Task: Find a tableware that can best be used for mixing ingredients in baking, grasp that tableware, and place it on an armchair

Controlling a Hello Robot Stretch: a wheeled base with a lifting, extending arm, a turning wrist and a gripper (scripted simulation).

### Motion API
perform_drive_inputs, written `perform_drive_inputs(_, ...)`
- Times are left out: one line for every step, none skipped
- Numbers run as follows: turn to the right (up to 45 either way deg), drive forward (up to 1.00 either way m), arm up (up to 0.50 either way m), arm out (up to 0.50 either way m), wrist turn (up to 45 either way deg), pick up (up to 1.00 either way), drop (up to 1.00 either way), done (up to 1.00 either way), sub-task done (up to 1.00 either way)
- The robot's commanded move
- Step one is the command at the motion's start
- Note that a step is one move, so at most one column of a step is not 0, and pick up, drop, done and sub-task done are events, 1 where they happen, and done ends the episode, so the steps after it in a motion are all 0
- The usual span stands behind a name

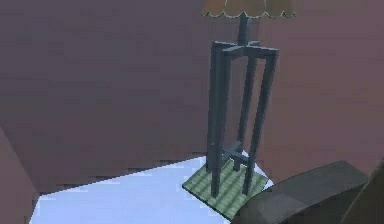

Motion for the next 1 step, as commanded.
perform_drive_inputs(0.0, 0.0, 0.0, 0.0, 0.0, 0.0, 0.0, 1.0, 0.0)
